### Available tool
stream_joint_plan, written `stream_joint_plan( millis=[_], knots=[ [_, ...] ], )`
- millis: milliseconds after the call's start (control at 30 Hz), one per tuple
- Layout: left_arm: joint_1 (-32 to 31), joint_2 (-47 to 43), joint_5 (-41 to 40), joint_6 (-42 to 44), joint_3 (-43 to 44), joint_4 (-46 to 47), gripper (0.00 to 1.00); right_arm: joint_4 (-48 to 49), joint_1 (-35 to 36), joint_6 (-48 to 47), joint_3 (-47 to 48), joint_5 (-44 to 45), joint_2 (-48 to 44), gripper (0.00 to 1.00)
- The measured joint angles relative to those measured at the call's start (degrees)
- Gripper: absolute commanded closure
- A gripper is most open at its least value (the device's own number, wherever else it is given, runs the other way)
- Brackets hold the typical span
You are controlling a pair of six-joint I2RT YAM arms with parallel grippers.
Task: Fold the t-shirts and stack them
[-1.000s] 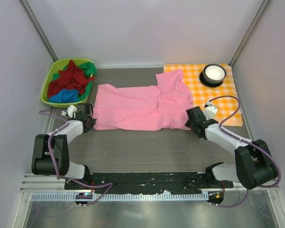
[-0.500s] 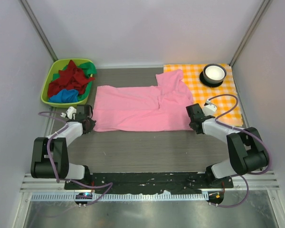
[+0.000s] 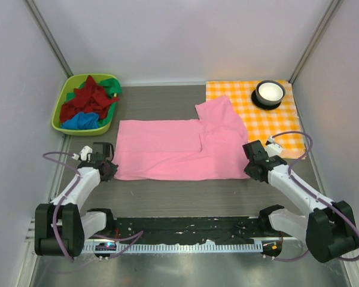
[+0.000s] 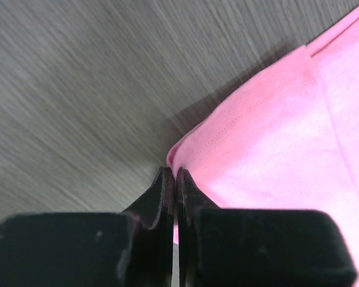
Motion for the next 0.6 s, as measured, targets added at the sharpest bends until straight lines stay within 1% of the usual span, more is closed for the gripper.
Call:
stream_joint_plan(
  millis=[133,233,400,433,467,533,600],
  knots=[
    [0.04,-3.8,-0.28,0.15,-0.17,-3.78,0.93,-6.47,3.48,3.39,-1.2,-1.46,-4.98,0.99],
    [0.09,-6.29,-0.79,0.2,-0.5,-6.62,0.93,-10.25,8.22,6.49,-1.22,-1.95,-5.2,0.99],
    [0.09,-10.8,-1.49,-0.13,-1.2,-11.82,0.89,-15.26,15.04,11.85,-1.07,-1.86,-5.2,0.99],
    [0.09,-11.8,-1.49,-0.39,-1.4,-12.63,0.87,-16.15,15.65,12.55,-0.9,-1.86,-5.2,0.99],
    [0.07,-12.5,-1.49,-0.55,-1.57,-13.18,0.82,-17.0,15.96,13.16,-0.63,-1.7,-5.2,0.99],
    [0.09,-13.38,-1.57,-0.94,-1.73,-14.53,0.79,-18.6,16.24,14.05,0.26,-0.98,-5.2,0.99],
    [0.09,-13.38,-1.88,-1.64,-1.75,-15.54,0.73,-20.59,16.31,14.78,1.81,0.94,-5.2,0.99]
  ],
)
